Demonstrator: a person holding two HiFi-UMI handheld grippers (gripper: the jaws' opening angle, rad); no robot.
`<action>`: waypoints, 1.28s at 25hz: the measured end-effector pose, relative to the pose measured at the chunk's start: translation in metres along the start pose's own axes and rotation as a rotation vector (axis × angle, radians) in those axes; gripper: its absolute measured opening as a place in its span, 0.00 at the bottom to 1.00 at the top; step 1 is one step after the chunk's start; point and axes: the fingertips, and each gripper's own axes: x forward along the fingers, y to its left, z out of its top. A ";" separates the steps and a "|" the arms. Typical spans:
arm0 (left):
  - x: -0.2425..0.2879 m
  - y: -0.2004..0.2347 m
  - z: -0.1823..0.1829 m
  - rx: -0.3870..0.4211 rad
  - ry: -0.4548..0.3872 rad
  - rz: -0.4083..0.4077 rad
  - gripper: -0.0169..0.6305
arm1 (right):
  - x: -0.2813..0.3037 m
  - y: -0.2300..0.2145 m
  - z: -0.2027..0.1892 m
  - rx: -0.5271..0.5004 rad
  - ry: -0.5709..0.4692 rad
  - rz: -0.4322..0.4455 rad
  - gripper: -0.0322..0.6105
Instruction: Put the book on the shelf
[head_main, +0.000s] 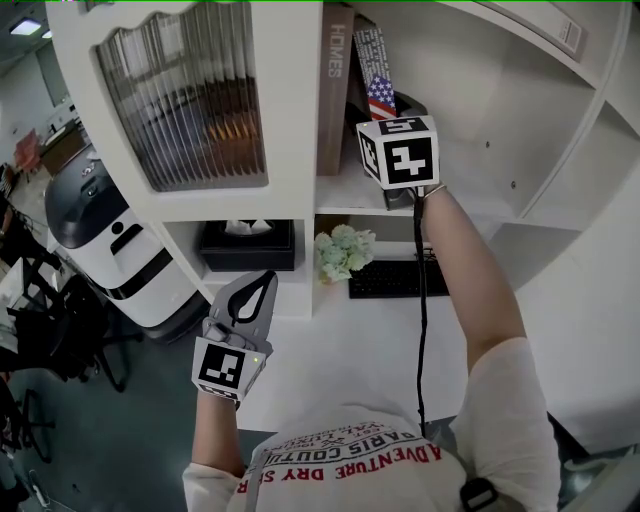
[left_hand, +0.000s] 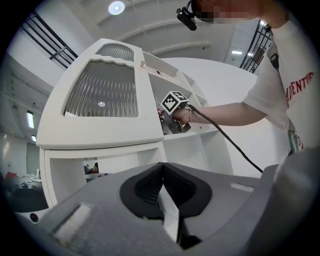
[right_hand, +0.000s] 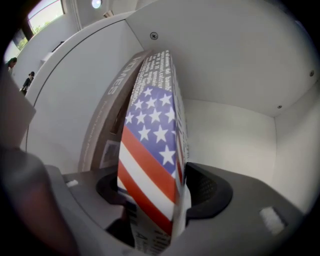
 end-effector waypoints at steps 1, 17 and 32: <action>0.000 -0.001 0.001 -0.001 0.000 -0.003 0.03 | -0.002 0.001 0.000 0.005 0.001 0.003 0.48; -0.027 -0.022 0.015 0.004 -0.022 -0.040 0.03 | -0.120 0.022 0.009 -0.058 -0.240 -0.074 0.48; -0.056 -0.034 0.023 -0.003 -0.026 -0.057 0.03 | -0.218 0.079 -0.064 0.012 -0.282 0.010 0.05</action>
